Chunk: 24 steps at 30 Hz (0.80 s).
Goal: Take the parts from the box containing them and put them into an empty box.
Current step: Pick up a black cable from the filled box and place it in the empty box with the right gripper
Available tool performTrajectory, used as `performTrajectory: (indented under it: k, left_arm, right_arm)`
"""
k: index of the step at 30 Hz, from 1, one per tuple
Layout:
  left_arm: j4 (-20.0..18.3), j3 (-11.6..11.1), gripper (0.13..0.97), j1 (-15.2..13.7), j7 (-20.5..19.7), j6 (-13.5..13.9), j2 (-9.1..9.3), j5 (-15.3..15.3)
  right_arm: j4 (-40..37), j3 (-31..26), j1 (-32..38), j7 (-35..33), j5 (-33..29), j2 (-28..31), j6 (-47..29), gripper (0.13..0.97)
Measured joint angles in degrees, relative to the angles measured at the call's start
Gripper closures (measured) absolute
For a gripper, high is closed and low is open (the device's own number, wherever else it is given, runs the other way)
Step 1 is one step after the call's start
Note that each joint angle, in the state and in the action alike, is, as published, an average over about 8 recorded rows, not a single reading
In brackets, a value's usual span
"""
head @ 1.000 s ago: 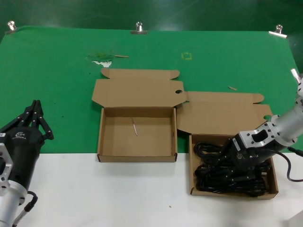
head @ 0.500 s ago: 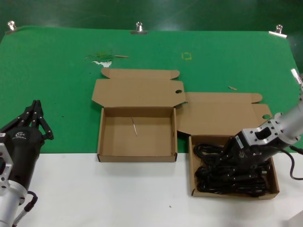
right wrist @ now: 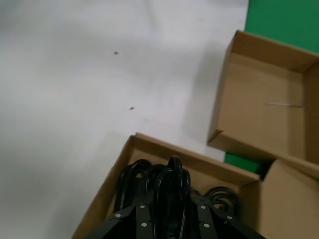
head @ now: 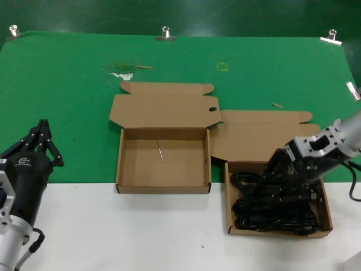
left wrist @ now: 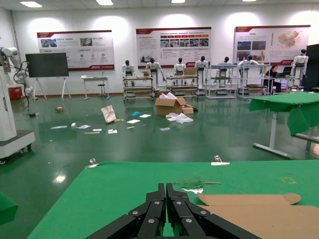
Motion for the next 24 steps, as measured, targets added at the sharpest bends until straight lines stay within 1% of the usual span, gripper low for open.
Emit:
performTrajectory:
  k: [12,24]
  left_arm:
    - [0.0,0.0,0.946,0.0,0.0,0.0,0.0,0.0]
    - [0.0,0.0,0.946,0.0,0.0,0.0,0.0,0.0]
  right_arm:
    - [0.0,3.1,2.5,0.1,3.0,-1.1,0.2,0.834]
    - [-0.4,5.8,2.4,-1.4,5.7,-5.3,3.9,0.834]
